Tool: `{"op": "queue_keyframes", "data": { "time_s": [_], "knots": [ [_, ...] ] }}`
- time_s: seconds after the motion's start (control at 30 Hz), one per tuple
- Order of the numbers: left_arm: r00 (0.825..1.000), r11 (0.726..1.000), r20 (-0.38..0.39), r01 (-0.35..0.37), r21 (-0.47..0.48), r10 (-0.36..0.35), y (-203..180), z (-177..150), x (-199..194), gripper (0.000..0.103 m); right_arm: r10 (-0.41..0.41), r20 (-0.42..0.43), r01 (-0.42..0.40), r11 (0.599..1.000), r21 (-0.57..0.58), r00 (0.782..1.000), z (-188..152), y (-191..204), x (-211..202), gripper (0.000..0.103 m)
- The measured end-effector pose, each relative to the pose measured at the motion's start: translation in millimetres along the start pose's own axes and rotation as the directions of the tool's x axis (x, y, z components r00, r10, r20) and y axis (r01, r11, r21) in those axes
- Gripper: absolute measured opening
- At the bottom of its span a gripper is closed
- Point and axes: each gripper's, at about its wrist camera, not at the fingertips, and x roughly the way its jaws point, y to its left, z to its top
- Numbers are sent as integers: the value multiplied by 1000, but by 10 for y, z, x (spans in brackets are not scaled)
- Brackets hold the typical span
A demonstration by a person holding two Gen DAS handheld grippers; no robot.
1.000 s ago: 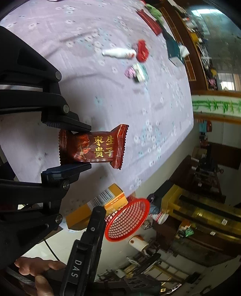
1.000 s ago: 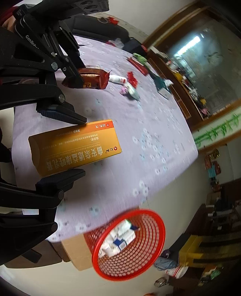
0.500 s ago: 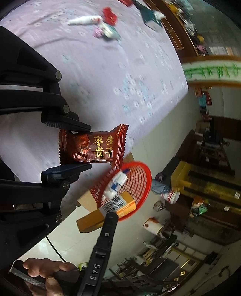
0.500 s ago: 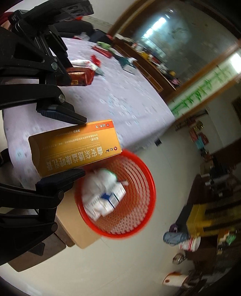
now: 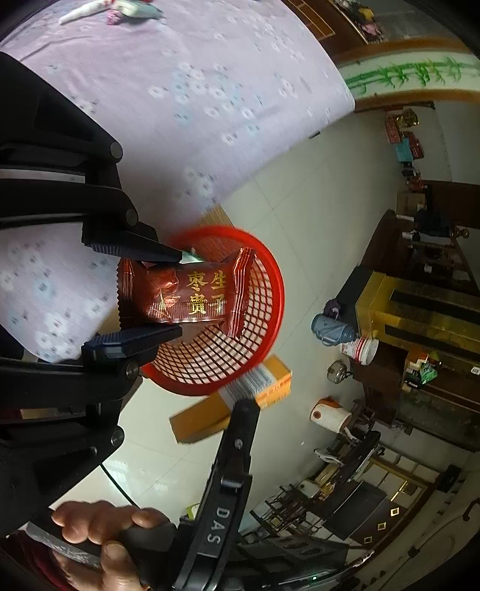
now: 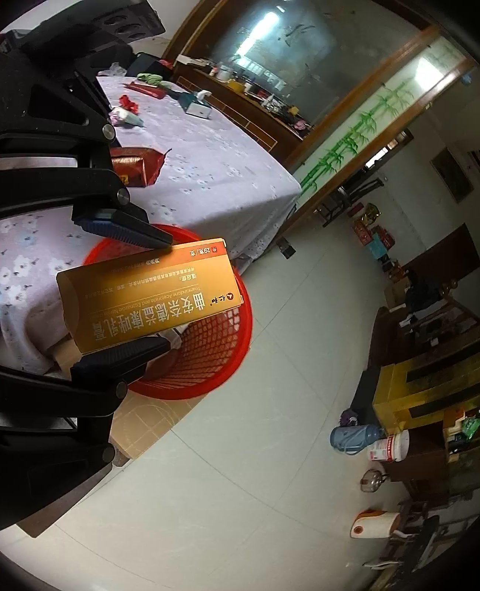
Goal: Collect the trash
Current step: 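Carry the orange box and snack packet over the wastebasket and open both tools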
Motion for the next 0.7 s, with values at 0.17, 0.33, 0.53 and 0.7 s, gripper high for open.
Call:
{"op": "queue_keyframes", "data": {
  "time_s": [0.17, 0.33, 0.53, 0.7],
  "knots": [
    [1000, 1000, -16, 0, 1, 0, -89, 144, 181, 32, -22, -1, 22, 1000, -2, 1000, 204, -69, 123, 54],
    [1000, 1000, -13, -10, -1, 10, -141, 257, 284, 38, -35, 0, 35, 999, -22, 999, 341, -122, 249, 55],
    [1000, 999, 19, 4, -54, -3, -107, 263, 164, 52, -24, -5, 24, 999, -47, 1000, 372, -121, 222, 59],
    [999, 993, 40, -20, -114, 25, 23, 80, -61, 52, 21, -34, -24, 996, -84, 999, 247, 20, 213, 59]
  ]
}}
